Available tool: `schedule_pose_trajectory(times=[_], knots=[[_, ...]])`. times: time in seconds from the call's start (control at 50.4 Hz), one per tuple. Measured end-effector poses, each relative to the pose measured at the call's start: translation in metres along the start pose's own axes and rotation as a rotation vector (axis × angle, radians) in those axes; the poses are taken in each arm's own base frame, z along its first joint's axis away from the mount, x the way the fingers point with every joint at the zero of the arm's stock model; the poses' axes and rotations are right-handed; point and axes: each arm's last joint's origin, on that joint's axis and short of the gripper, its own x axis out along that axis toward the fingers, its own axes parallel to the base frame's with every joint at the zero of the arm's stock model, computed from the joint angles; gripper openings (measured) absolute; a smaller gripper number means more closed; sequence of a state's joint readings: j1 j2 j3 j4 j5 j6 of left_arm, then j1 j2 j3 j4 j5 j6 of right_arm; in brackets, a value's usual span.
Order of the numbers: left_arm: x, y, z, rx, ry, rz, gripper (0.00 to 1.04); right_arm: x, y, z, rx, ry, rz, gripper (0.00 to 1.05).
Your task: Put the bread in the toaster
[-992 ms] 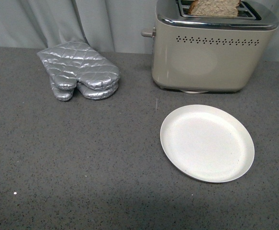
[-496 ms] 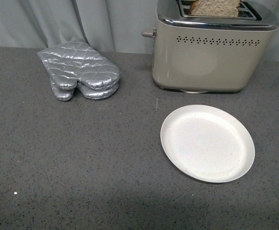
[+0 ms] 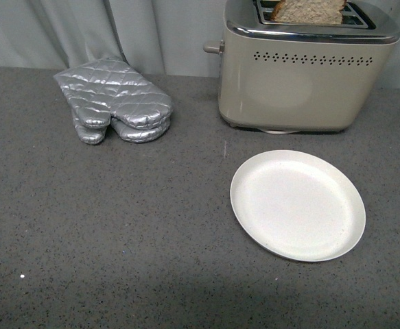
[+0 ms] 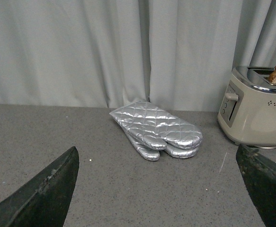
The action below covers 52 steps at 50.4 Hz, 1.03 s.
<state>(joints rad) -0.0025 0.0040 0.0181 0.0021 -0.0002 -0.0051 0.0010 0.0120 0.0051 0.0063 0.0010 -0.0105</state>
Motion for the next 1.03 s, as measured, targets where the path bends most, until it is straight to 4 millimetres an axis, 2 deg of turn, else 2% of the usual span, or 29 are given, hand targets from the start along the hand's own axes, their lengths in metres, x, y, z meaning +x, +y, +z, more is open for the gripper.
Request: schedule_pose_trajectory(times=[0.159, 0.218, 0.417, 0.556, 0.655, 0.734, 1.032], knots=[[0.0000, 0.0000, 0.0000, 0.000, 0.000, 0.000, 0.98, -0.0004, 0.0000, 0.0002, 0.000, -0.003, 0.000, 0.01], [0.0000, 0.0000, 0.0000, 0.000, 0.000, 0.000, 0.98, -0.0004, 0.0000, 0.0001, 0.000, -0.003, 0.000, 0.07], [0.0000, 0.0000, 0.0000, 0.000, 0.000, 0.000, 0.98, -0.0005, 0.0000, 0.0002, 0.000, -0.003, 0.000, 0.54], [0.0000, 0.0000, 0.0000, 0.000, 0.000, 0.000, 0.98, -0.0005, 0.0000, 0.0002, 0.000, -0.003, 0.000, 0.82], [0.0000, 0.0000, 0.0000, 0.000, 0.000, 0.000, 0.98, -0.0005, 0.0000, 0.0002, 0.001, -0.003, 0.000, 0.97], [0.0000, 0.0000, 0.0000, 0.000, 0.000, 0.000, 0.98, -0.0005, 0.0000, 0.0002, 0.002, -0.003, 0.000, 0.94], [0.0000, 0.0000, 0.0000, 0.000, 0.000, 0.000, 0.98, -0.0005, 0.0000, 0.0002, 0.003, -0.003, 0.000, 0.95]])
